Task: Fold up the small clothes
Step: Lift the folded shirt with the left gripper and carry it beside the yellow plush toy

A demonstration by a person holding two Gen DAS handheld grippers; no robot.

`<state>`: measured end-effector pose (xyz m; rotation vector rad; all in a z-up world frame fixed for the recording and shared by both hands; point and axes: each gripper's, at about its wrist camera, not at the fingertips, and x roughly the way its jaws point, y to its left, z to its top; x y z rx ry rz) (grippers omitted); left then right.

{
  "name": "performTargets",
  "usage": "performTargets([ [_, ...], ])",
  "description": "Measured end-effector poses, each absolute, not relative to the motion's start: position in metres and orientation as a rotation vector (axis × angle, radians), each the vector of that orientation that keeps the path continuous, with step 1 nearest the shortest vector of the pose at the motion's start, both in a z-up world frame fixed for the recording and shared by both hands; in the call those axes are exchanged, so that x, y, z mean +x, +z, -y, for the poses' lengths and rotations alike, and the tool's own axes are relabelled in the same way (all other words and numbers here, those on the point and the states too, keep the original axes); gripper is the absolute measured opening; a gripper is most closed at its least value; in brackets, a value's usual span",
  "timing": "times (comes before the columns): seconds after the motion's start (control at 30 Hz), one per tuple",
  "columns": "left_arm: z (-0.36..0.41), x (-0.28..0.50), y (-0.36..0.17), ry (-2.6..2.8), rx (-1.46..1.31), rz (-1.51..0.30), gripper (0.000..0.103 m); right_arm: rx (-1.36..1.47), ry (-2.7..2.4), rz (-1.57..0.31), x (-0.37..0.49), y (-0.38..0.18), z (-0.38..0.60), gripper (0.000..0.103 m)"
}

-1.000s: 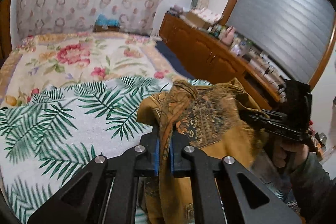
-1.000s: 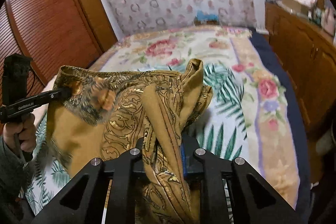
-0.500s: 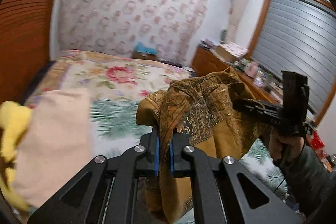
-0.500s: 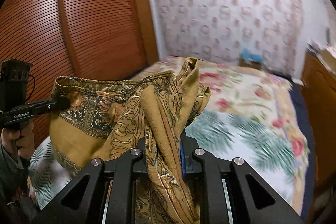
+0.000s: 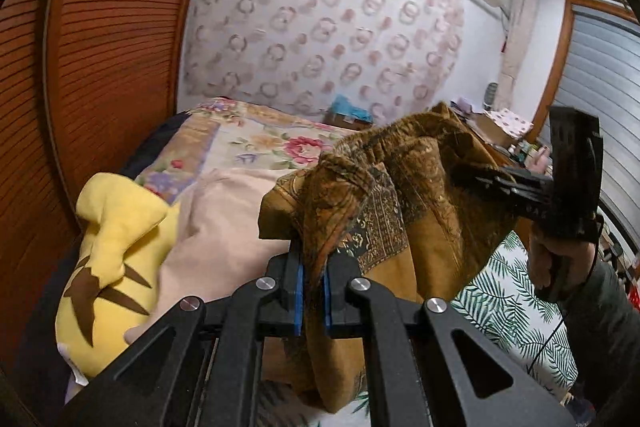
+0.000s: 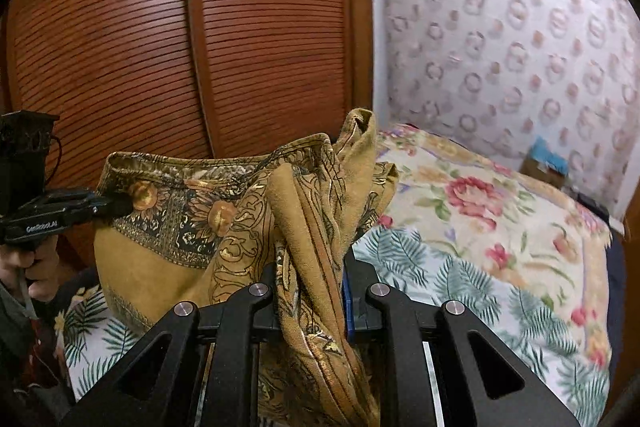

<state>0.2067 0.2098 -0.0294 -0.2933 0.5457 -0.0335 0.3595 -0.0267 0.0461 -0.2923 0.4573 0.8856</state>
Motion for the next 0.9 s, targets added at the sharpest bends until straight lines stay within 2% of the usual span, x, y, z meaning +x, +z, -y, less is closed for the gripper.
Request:
performTargets([
  [0.5, -0.250, 0.183, -0.064, 0.050, -0.400, -0.575, 0.008, -0.516, 1.018, -0.391, 0.389, 0.052, -0.099, 0.017],
  [0.9, -0.263, 0.174, -0.087, 0.129, -0.411, -0.643, 0.008, -0.515, 1.023, -0.532, 0.469, 0.012, -0.169, 0.020],
])
